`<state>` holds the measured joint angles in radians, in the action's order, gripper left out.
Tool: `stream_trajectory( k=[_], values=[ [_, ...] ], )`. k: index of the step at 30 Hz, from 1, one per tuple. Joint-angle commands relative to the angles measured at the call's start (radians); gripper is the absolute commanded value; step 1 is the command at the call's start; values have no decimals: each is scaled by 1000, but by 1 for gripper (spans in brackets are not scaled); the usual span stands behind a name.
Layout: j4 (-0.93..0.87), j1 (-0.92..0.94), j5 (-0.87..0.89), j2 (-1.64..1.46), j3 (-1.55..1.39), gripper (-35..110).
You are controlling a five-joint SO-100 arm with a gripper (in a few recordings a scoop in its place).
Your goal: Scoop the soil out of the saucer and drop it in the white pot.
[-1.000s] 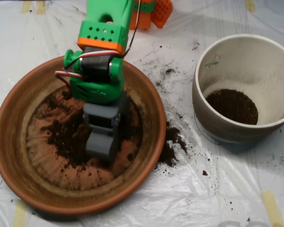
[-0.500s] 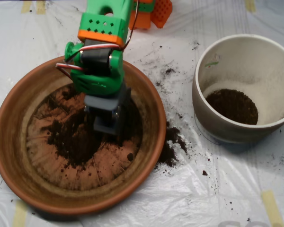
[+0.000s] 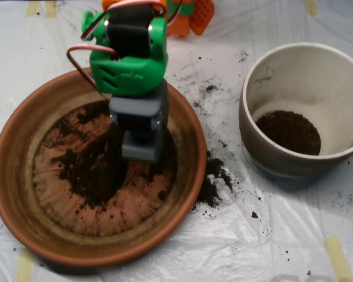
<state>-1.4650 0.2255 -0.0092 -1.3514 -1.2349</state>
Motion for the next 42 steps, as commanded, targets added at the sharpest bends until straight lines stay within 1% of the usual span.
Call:
stream_trajectory(
  k=[1,6,12,17,21,23,25,26,30,42],
  values=[
    [-26,-48,-35,-219,94,-1],
    [-37,-160,-55,-342,66,-1],
    [-37,-362,-75,-482,9,-1],
    [-31,-546,-83,-500,-20,-1],
    [35,-637,-64,-480,-87,0],
    [61,-658,-52,-474,-117,1],
    [83,-669,-35,-476,-149,21],
    [94,-670,-31,-480,-164,28],
    [107,-670,-18,-485,-192,38],
    [100,-661,-3,-483,-178,38]
  ],
)
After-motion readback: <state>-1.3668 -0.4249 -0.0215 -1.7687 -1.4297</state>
